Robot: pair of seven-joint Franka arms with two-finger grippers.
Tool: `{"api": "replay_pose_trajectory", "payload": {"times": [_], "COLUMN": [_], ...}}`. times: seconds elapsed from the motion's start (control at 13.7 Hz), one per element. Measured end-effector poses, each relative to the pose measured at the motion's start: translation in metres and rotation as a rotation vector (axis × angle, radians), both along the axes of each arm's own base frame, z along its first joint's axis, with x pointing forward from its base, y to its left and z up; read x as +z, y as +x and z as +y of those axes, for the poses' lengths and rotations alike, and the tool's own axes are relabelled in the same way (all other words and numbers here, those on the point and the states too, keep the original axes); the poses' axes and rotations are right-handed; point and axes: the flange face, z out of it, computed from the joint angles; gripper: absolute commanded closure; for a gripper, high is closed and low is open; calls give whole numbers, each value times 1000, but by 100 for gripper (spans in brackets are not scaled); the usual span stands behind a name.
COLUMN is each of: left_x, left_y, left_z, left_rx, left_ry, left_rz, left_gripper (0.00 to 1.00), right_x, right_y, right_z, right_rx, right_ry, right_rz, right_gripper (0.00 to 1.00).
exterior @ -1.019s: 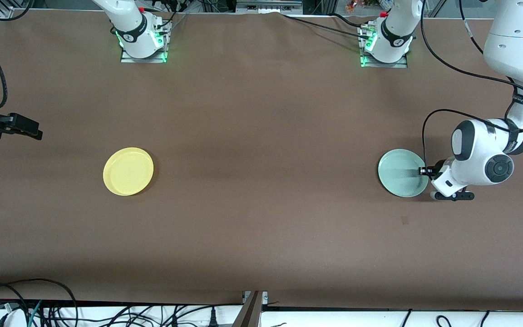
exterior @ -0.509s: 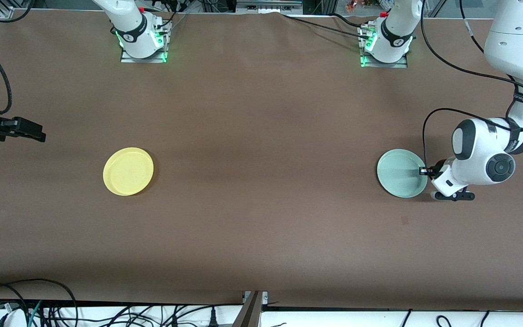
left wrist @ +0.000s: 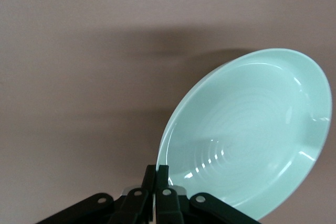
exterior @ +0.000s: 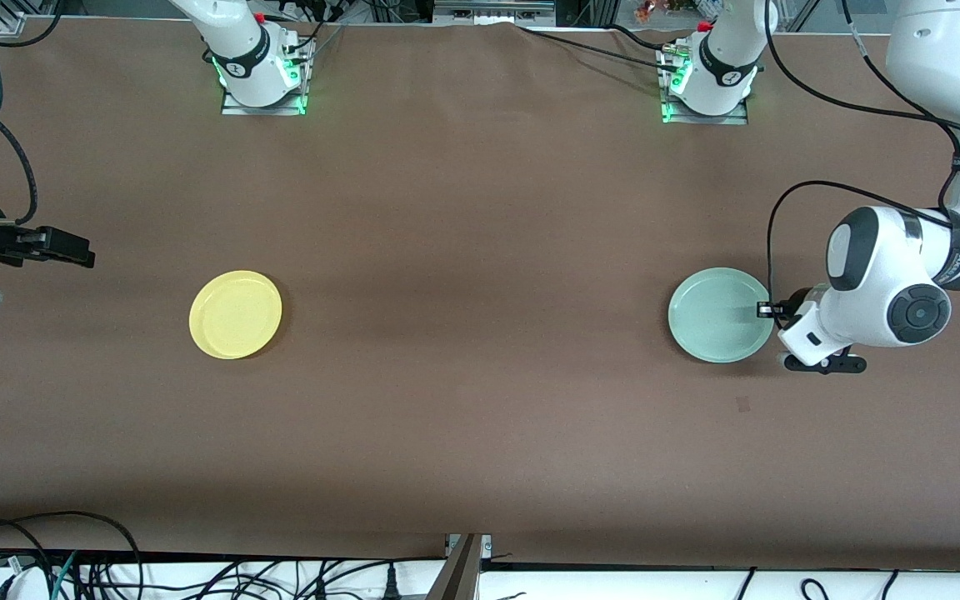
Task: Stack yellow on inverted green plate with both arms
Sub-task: 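Close the left gripper on the green plate rim, then lift the green plate with the left gripper while the right gripper reaches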
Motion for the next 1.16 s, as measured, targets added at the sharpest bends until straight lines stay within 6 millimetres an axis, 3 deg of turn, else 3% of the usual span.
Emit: {"api": "replay_pose_trajectory", "payload": {"times": [0.36,0.58,0.87,1.16], "left_x": [65,89,109,110], "left_y": [7,-1,-27,-65], "left_z": [-78,-130,-219,-300], "left_rx": [-16,-10,-36,-119], "left_ry": [172,261,402,535], "left_rz": [8,-5,-86,-190], "left_gripper": [100,100,100,100], "right_x": [-15,-17,-18,-30], "right_y": [5,5,5,8], "right_z": [-2,-3,-8,-10], "right_rx": [-3,-6,-12,-12], "right_ry": [0,0,0,-9], "right_rz": [25,28,30,50], "right_gripper": [0,0,0,0]}}
